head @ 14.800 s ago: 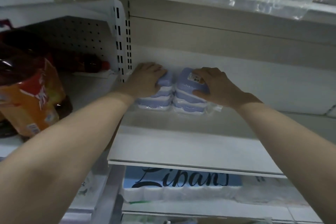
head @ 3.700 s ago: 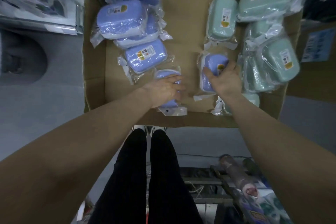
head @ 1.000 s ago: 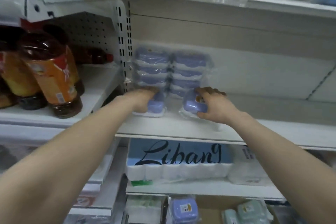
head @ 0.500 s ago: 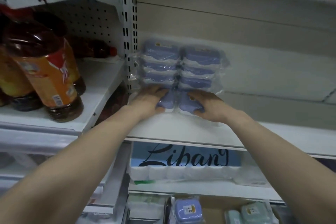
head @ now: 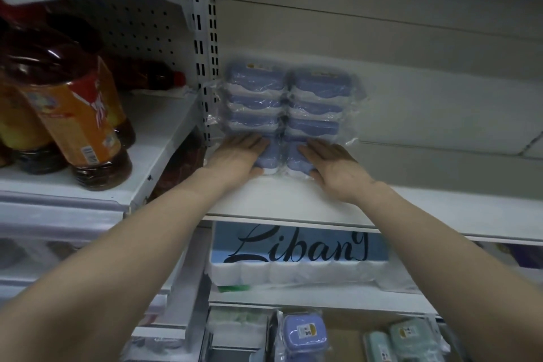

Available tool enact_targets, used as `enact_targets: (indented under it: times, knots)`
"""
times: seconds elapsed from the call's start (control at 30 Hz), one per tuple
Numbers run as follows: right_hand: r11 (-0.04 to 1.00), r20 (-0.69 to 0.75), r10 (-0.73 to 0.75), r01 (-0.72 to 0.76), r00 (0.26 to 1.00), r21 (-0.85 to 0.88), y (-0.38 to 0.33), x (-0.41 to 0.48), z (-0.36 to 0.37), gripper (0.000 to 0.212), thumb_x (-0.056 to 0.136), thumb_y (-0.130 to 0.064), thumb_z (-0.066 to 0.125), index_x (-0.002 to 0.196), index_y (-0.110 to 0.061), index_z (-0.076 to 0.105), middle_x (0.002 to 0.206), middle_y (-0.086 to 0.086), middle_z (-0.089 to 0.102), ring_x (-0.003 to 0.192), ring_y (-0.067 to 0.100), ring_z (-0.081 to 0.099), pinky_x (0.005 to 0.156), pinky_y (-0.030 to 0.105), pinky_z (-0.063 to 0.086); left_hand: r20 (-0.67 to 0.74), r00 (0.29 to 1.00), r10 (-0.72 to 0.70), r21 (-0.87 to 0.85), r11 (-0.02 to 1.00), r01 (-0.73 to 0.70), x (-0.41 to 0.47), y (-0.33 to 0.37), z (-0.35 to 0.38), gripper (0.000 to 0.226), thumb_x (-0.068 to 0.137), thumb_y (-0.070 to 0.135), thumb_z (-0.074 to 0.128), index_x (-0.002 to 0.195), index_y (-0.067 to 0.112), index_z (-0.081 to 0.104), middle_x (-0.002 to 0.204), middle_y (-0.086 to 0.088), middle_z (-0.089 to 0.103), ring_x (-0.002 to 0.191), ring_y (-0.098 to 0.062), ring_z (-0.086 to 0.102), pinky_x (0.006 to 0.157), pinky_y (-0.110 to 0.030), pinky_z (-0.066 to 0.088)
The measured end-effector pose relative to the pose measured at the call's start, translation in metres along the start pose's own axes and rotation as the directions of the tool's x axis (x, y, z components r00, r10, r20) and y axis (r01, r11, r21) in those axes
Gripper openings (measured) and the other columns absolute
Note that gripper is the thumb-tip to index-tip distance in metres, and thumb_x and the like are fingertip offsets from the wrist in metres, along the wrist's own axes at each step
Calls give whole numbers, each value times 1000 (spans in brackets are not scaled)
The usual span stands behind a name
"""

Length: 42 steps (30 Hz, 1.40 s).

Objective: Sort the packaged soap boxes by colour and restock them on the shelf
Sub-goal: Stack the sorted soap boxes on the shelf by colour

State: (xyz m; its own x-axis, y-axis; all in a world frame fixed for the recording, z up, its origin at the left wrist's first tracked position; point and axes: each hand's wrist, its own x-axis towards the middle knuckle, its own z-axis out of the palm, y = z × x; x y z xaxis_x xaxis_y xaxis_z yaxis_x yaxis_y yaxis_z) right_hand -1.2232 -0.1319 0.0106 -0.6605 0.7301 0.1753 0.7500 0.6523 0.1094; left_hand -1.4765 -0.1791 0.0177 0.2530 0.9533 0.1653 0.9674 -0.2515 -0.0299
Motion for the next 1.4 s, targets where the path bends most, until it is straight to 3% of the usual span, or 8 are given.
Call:
enact_targets:
  times: [0.13,0.33,0.63,0.73,0.9,1.07,1.23,1.4]
  knots:
    - [1000,-39,-5,5,999,-6,4,-12,-9,50,96,-25,52,144,-12,44,147,12,44,132,34,43,108,43,32,-62,998,-21,9,1000,22,-12,17,-10,62,94,42,54,147,19,34,153,-6,30,136,-29,33,109,-36,28]
    - [998,-127,-52,50,991,-25,11,-56,-23,54,94,-29,55,145,-16,42,136,14,53,117,37,54,97,46,43,-164,984,-72,4,997,73,-42,59,-18,53,93,41,56,140,18,46,141,-9,48,126,-32,45,99,-41,38]
    - [991,-202,-127,114,971,-72,27,-171,-21,51,95,-29,55,141,-7,47,126,15,57,107,37,57,89,44,44,-292,953,-82,-49,996,71,-112,161,-6,40,90,32,62,126,13,60,123,-10,60,111,-34,55,93,-43,46]
    - [989,-221,-151,148,964,-27,28,-214,-4,49,94,-30,46,137,-6,50,123,15,58,108,37,55,89,45,44,-305,941,-145,-102,988,119,-140,195,18,38,91,31,61,126,14,60,123,-8,60,111,-31,54,92,-41,46]
    - [983,-113,-174,180,978,45,18,-282,67,50,95,-33,42,136,-7,51,122,15,59,109,37,56,88,47,46,-179,949,-260,-229,949,217,-195,245,91,38,91,29,62,126,14,60,125,-9,59,114,-33,53,92,-43,46]
    - [972,58,-186,175,981,156,-7,-342,152,50,87,-31,44,129,-8,58,116,15,62,101,37,60,83,43,49,46,941,-334,-317,889,331,-262,276,185,37,84,28,62,119,15,63,115,-9,62,101,-35,58,83,-42,52]
    - [979,305,-155,104,939,177,-30,-363,228,69,67,-20,79,131,-9,58,113,13,62,92,34,62,78,38,51,277,901,-334,-380,823,422,-311,291,260,44,82,18,72,123,10,61,123,-14,59,107,-37,58,80,-42,52]
    - [969,451,-93,-23,887,245,-41,-332,294,69,77,-16,70,142,-6,46,134,19,51,109,42,56,88,47,50,401,876,-269,-383,819,427,-325,291,316,52,79,6,70,129,4,56,135,-19,52,120,-40,52,90,-48,52]
